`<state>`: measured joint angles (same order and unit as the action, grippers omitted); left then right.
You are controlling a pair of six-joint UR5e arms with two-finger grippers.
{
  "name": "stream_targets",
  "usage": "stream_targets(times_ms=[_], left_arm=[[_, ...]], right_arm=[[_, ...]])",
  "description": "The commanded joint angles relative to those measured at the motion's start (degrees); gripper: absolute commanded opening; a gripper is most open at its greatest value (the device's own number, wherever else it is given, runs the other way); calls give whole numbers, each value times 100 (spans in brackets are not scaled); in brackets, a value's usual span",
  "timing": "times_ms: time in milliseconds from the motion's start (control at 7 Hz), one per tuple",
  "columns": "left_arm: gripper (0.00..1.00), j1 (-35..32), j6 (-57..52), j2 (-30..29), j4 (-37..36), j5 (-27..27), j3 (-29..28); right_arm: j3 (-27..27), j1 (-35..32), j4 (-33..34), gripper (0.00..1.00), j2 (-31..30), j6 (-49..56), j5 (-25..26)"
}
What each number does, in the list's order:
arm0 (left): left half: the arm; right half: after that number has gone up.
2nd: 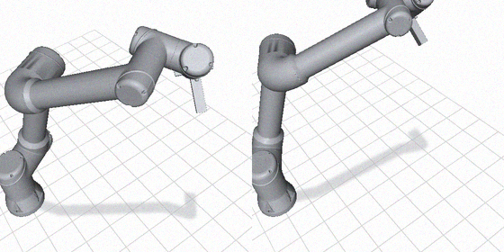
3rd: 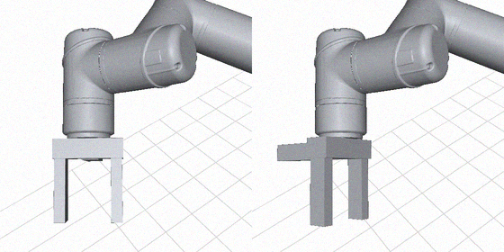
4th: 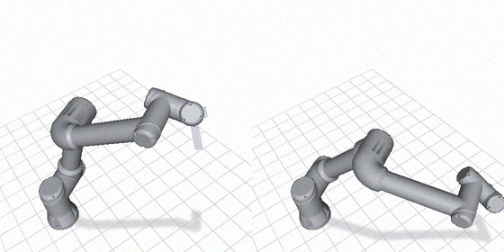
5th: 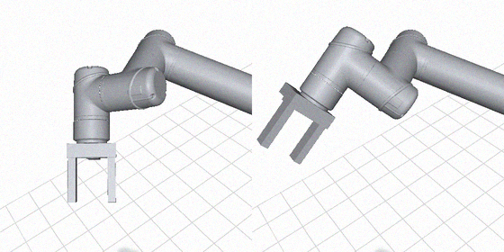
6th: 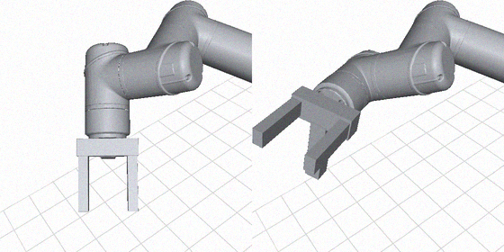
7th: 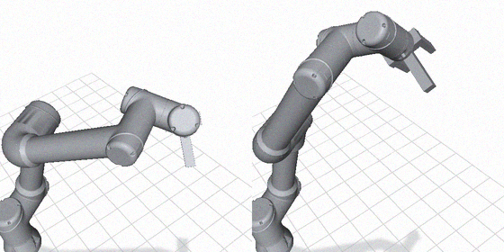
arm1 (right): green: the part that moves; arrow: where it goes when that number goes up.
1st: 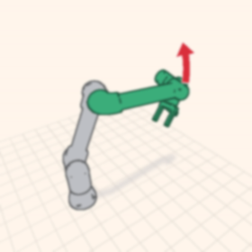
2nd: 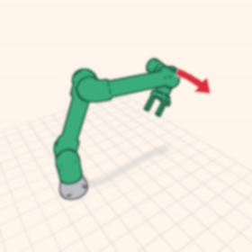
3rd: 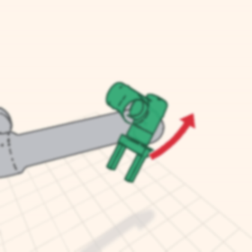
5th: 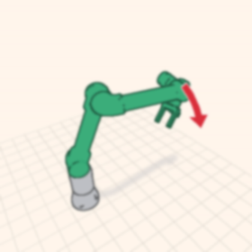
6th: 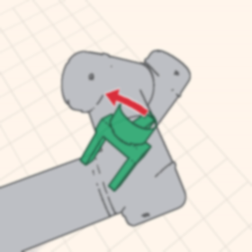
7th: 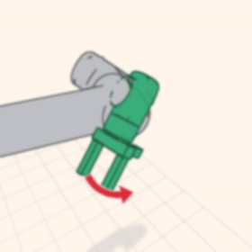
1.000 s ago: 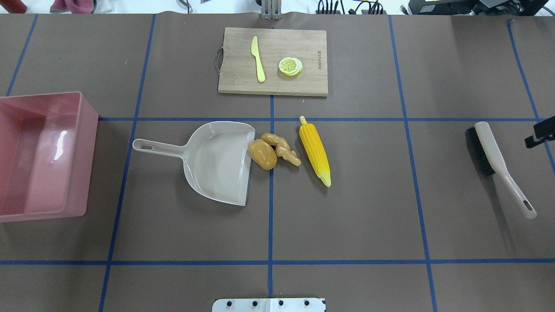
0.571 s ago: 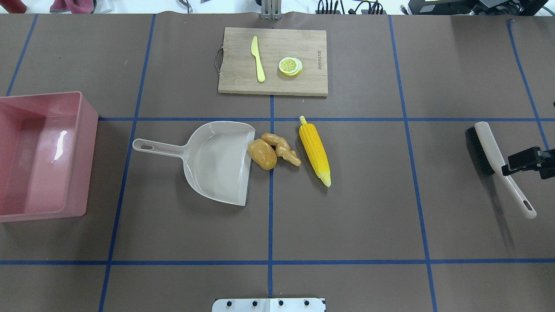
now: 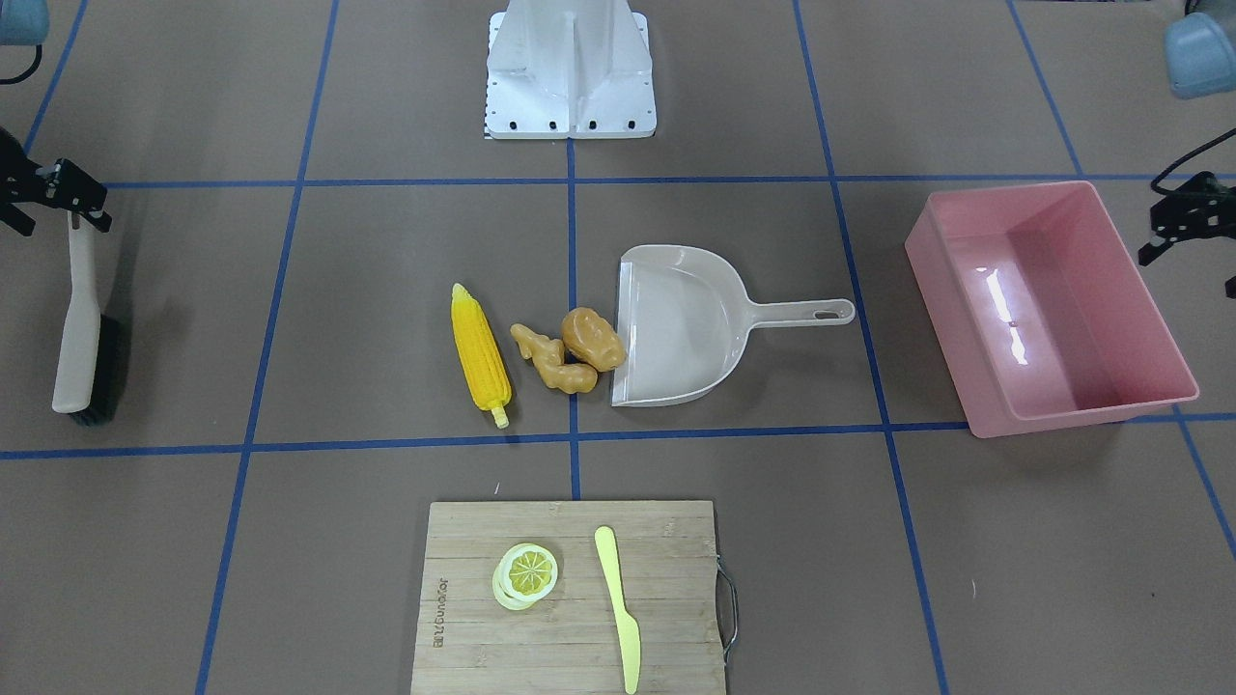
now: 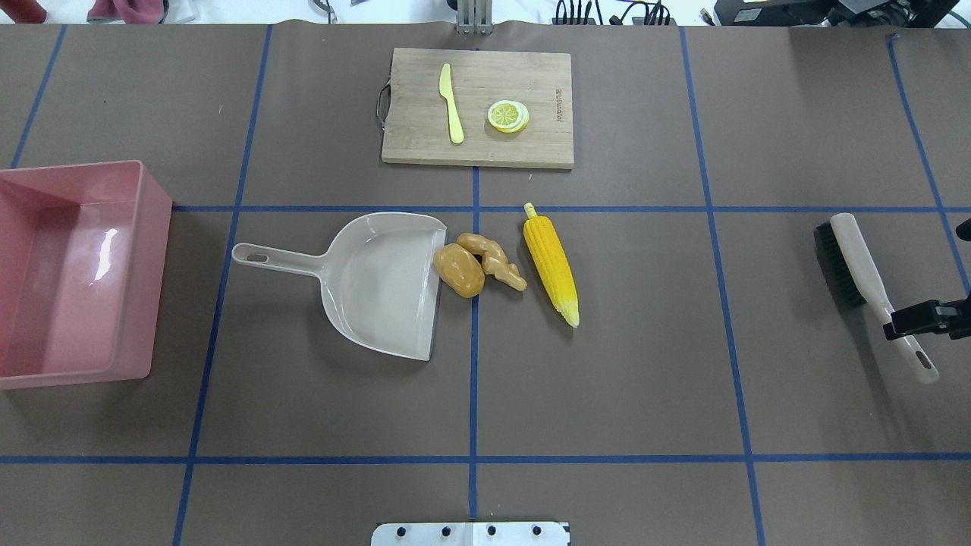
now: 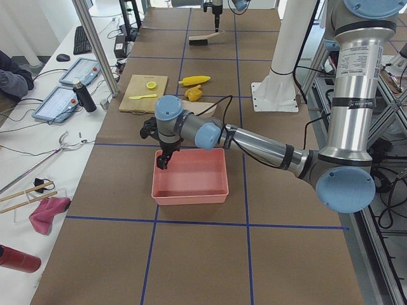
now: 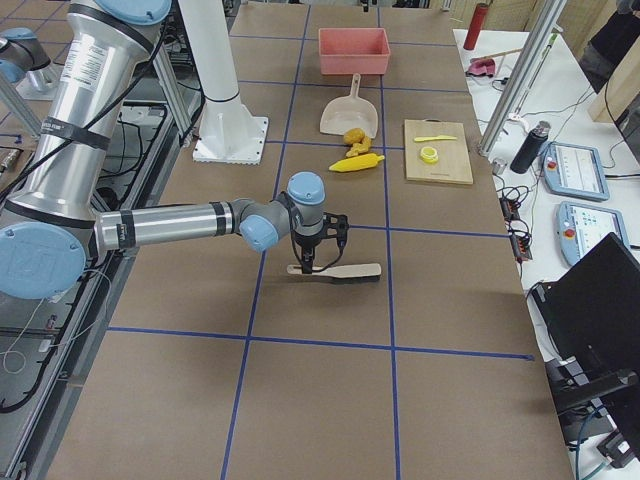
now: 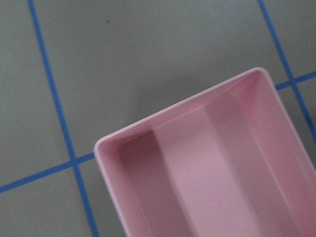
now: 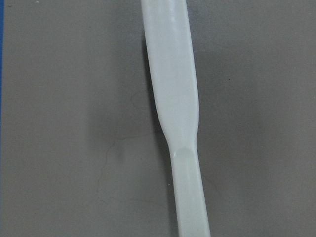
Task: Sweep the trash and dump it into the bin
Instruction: 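Grasp the white dustpan handle with the left gripper while the right lifts the brush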
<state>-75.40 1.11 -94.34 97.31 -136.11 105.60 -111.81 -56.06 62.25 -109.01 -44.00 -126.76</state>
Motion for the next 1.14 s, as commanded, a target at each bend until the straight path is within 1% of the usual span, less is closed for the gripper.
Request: stream_targets(times_ms=[0,143,286,429,571,714,1000], left_arm=[[99,332,-23,-216,173,23,275],[99,620,-23,-234,340,23,390],[99,936,-197,-251,646,49,478],[99,1357,-861,-382,945,694,479],[99,1588,-1459,-409,1096,822,444],[99,2060,-1578,-418,1063,797,409],[99,2292,-1579,-601,1088,797,636]], right_arm=[[203,85,-37,100,55,93,194],[308,121,-37,100,90,258,326],[474,121,-29,100,264,260,397],[563,200,-3,100,370,225,406],[607,296,-20,100,371,216,459],[625,393,-11,100,380,199,442],[634,481,-2,92,372,190,380]])
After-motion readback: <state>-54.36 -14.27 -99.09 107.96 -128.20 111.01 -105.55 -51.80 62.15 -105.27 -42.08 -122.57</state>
